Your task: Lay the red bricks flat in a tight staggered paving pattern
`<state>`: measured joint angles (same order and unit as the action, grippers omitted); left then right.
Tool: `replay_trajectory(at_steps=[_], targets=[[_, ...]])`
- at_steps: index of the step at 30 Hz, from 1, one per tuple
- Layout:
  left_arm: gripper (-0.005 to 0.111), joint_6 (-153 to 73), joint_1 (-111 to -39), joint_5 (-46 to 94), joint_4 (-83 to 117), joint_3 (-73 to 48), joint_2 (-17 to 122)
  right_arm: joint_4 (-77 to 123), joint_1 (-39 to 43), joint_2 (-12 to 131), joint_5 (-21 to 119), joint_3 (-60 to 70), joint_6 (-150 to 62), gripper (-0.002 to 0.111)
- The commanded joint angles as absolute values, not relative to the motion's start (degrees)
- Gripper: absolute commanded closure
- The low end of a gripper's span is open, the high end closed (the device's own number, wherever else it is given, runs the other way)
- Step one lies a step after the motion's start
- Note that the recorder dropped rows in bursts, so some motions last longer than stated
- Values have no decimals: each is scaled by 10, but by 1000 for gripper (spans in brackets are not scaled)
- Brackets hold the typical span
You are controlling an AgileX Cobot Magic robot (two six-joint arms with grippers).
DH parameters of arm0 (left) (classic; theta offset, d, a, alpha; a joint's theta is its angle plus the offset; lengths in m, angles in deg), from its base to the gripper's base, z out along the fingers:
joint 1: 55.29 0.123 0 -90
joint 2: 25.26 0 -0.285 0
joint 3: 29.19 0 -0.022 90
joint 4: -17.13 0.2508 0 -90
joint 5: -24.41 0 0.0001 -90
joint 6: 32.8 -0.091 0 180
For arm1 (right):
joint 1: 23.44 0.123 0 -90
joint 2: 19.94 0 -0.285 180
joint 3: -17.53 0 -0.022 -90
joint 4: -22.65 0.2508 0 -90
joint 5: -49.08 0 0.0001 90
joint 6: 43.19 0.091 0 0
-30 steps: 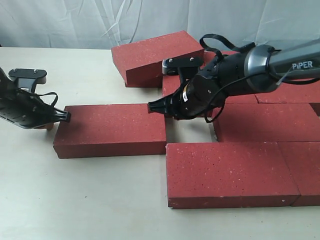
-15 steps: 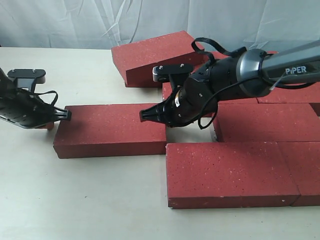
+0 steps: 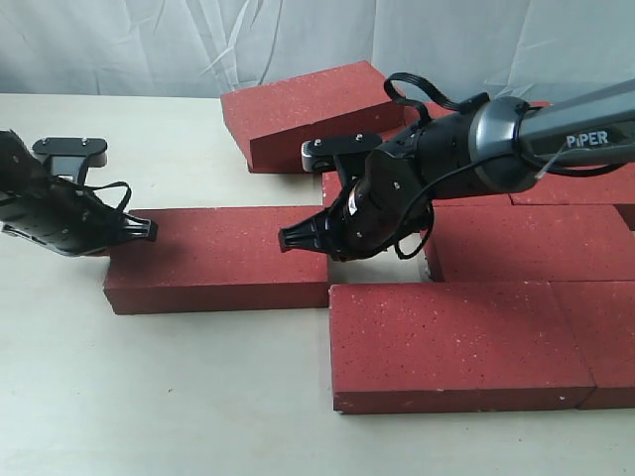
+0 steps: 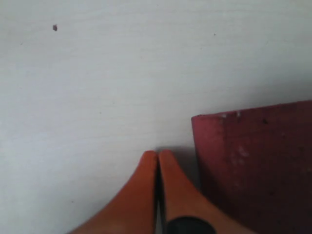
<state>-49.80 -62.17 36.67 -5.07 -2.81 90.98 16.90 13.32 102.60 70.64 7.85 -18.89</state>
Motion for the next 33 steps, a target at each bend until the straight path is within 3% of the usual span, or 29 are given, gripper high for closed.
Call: replay_trajectory(at_steps=[1,22,33], targets=[[107,-497,-625,359,-55,-31,912,171,132,1023,708,80,-192,109],[107,-498,-657,376,-48,-49,912,132,132,1024,680,80,-189,109],[107,-498,-657,376,-47,-49,912,107,92,1042,636,80,-115,109]])
